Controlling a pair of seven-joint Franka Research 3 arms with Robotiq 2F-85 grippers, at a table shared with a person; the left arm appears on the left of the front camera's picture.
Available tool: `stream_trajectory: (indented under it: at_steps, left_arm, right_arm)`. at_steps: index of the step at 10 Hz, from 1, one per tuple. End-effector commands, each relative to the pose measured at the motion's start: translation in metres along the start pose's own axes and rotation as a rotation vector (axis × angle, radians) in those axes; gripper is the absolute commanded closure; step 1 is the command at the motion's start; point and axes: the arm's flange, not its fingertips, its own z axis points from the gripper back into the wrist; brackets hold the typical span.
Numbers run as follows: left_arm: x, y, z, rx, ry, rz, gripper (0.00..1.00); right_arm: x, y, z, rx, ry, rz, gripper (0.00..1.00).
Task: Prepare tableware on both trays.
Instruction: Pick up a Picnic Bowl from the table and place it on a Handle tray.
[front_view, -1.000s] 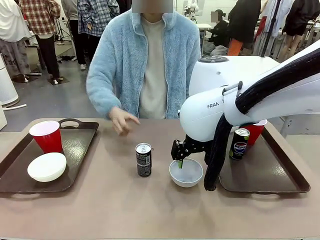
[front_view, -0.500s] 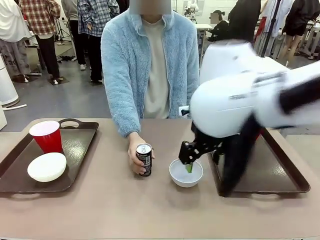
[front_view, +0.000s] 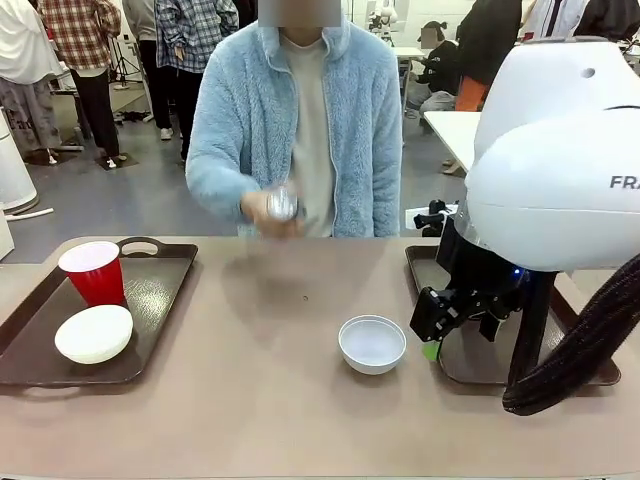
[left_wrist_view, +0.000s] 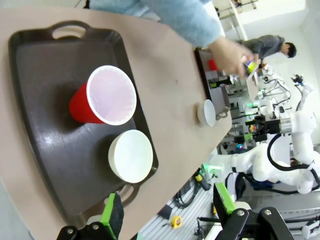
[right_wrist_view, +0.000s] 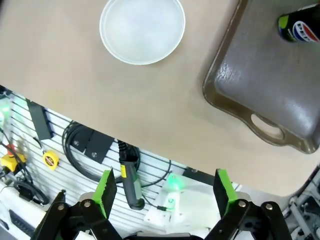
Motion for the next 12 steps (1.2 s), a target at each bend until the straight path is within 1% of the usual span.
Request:
stream_trajectory:
  at_steps: [1, 3, 5, 8, 11, 12]
  left_arm:
    - [-0.002, -0.003, -0.001, 0.004, -0.013, 0.008, 0.05]
    - [-0.002, -0.003, -0.001, 0.004, -0.013, 0.008, 0.05]
    - [-0.002, -0.003, -0.001, 0.004, -0.013, 0.008, 0.05]
    - [-0.002, -0.003, -0.001, 0.004, -0.013, 0.008, 0.05]
    - [-0.002, -0.003, -0.001, 0.004, -0.013, 0.008, 0.05]
    - [-0.002, -0.003, -0.001, 0.004, -0.013, 0.008, 0.05]
  right_arm:
    - [0.006, -0.002, -0.010, 0.011, -0.008, -0.009, 0.00]
    - [0.015, -0.002, -0.015, 0.003, -0.013, -0.052, 0.00]
    - [0.040, 0.000, -0.031, -0.010, -0.028, -0.118, 0.00]
    - [0.087, 0.004, -0.054, -0.049, -0.060, -0.226, 0.00]
    - [0.118, 0.002, -0.083, -0.066, -0.065, -0.297, 0.00]
    - [0.124, -0.001, -0.092, -0.061, -0.053, -0.310, 0.00]
